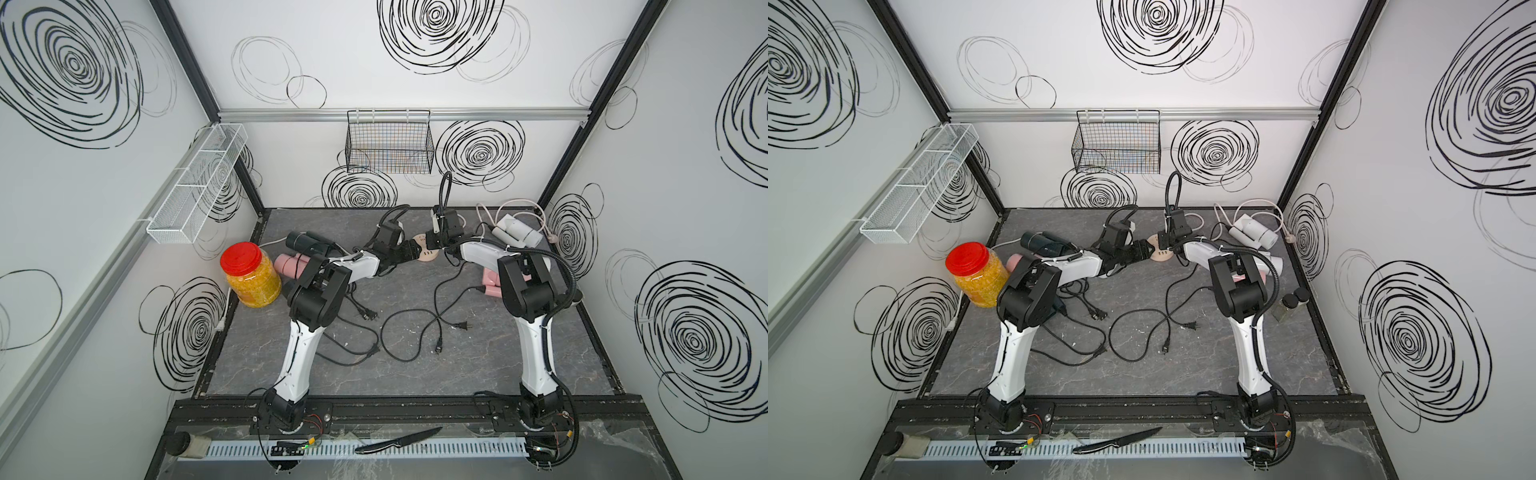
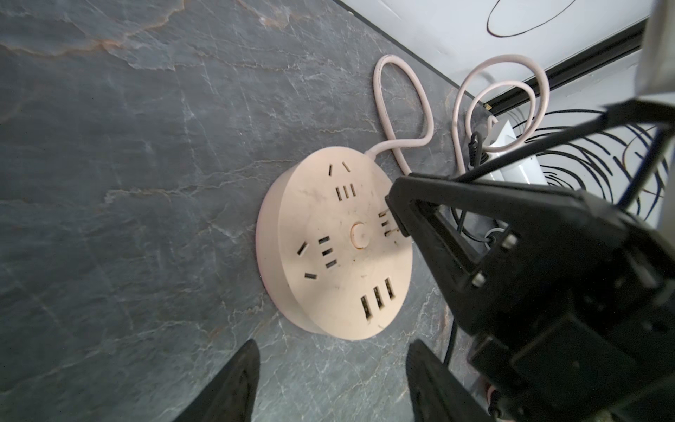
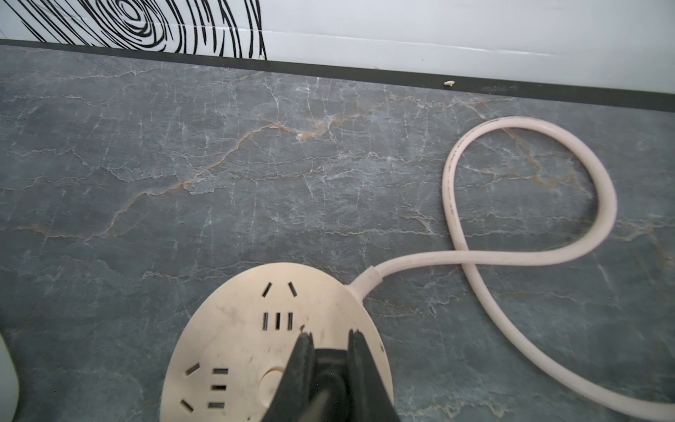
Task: Charge the blow dryers
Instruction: Insert the plug into the socket.
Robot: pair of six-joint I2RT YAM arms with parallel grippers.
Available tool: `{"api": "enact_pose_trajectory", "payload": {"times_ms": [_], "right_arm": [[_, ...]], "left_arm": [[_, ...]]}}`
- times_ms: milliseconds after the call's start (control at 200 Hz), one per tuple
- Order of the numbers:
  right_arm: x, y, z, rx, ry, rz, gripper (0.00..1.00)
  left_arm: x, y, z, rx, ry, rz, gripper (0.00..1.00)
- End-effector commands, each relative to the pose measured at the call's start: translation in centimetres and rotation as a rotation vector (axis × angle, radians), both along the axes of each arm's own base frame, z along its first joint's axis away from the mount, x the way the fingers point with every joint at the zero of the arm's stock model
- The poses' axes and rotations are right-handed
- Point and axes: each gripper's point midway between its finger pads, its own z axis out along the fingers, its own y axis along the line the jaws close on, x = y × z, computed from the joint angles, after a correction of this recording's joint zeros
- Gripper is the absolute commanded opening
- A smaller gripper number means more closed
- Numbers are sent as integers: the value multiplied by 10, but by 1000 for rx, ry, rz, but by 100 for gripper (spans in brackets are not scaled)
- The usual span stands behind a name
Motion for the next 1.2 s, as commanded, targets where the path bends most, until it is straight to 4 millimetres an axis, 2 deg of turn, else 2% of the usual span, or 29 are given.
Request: {"api": "enact_pose_trajectory", "payload": {"times_ms": [0,315,455,605,806,901,1196], "right_arm": [[-27,-5,-36,-41,122,-17,10],[-46,-7,-40,-87,151,-15,11],[-63,-8,-41,-139,144,-17,11],[-81,-13,-40,-116,136,-38,11],[-102,-15,-48,-114,133,-56,11],[-110,-17,-54,-101,146,-61,11],[-123,-21,-67,-96,165,-52,11]], "left_arm": [[3,-7,3,-19,-8,-5,67],[2,-6,5,-18,-7,-13,67],[0,-5,5,-15,-7,-17,67],[-5,-4,5,-20,-1,-17,67],[-23,-6,-3,-6,35,-32,67],[-31,-8,-8,26,46,-47,64],[-38,-5,-24,77,88,-42,62]]}}
